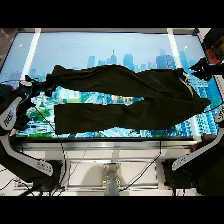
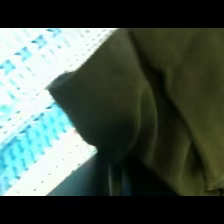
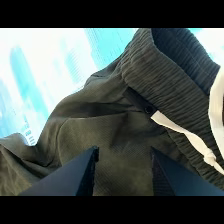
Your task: Fold the clothes and pants, and hang the long-sleeved shirts on hangers.
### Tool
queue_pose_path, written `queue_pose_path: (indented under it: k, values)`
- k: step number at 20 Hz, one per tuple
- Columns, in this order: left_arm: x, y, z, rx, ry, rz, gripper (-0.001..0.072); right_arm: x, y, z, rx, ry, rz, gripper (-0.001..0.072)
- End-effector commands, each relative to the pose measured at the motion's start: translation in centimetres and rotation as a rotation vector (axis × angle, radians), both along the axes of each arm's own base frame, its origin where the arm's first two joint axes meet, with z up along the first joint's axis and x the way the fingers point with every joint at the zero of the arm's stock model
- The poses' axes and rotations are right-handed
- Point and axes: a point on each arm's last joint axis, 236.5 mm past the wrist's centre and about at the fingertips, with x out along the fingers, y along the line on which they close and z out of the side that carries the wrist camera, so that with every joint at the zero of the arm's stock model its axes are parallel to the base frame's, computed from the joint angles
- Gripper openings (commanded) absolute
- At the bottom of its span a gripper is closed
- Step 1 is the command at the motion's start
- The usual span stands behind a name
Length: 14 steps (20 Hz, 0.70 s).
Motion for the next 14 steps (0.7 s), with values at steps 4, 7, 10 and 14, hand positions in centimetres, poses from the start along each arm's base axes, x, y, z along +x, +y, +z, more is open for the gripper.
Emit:
queue_pose_path:
  k: [4,7,10,14]
  values:
    - [0.7,0.3,2.8,0.027,-0.057,-0.002,0.0006,0.0,0.1,0.0,0.001,0.001,0.003,0.0384]
    - [0.8,0.2,5.9,0.071,-0.108,-0.032,0.0005,0.0,0.1,0.0,0.000,0.001,0.002,0.0384]
    - [0.0,0.1,8.6,0.163,-0.122,-0.083,0.0005,0.2,-0.7,-0.2,-0.030,-0.002,-0.013,0.0385]
    - [-4.4,1.5,8.6,0.354,0.035,-0.217,0.0005,0.6,-3.9,-0.8,-0.164,-0.010,-0.068,0.0385]
